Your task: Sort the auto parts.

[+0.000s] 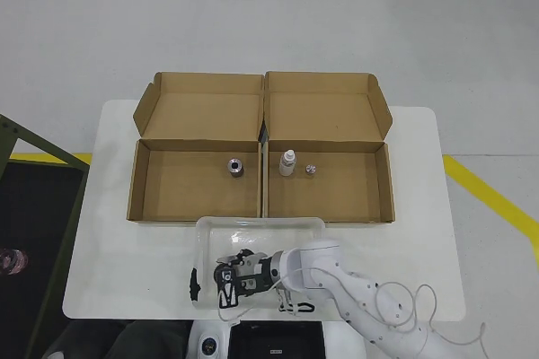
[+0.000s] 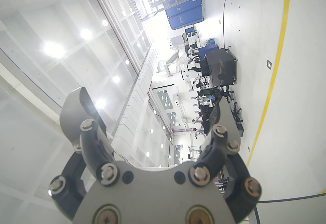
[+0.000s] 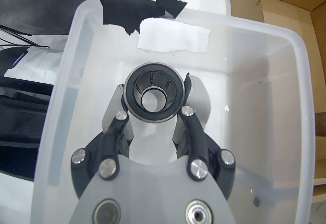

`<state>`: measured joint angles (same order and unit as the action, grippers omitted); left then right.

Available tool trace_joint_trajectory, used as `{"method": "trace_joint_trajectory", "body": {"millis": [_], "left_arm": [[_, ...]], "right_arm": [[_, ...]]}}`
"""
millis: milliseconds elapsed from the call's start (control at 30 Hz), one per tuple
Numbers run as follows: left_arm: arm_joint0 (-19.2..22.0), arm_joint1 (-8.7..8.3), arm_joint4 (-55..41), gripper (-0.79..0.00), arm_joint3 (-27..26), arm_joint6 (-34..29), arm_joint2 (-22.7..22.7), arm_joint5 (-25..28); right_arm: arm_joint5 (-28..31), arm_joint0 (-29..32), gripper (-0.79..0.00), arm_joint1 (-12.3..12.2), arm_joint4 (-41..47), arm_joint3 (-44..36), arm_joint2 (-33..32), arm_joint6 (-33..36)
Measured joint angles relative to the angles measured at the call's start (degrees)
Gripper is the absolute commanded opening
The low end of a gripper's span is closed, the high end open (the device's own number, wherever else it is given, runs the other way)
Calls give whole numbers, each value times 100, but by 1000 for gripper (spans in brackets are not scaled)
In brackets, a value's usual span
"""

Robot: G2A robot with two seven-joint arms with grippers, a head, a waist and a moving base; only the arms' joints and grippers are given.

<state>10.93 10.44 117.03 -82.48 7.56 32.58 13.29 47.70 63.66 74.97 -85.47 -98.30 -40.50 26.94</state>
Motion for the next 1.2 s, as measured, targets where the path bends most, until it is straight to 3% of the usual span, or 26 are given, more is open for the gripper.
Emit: {"method": "trace_joint_trajectory", "body": {"millis": [733, 1200], "left_arm": [[0, 0, 0, 0, 0, 0, 0, 0], [0, 0, 0, 0, 0, 0, 0, 0]], "right_arm": [[63, -171, -785, -99, 870, -556, -480, 163], [-151, -530, -785, -89, 1424, -441, -714, 17]]}}
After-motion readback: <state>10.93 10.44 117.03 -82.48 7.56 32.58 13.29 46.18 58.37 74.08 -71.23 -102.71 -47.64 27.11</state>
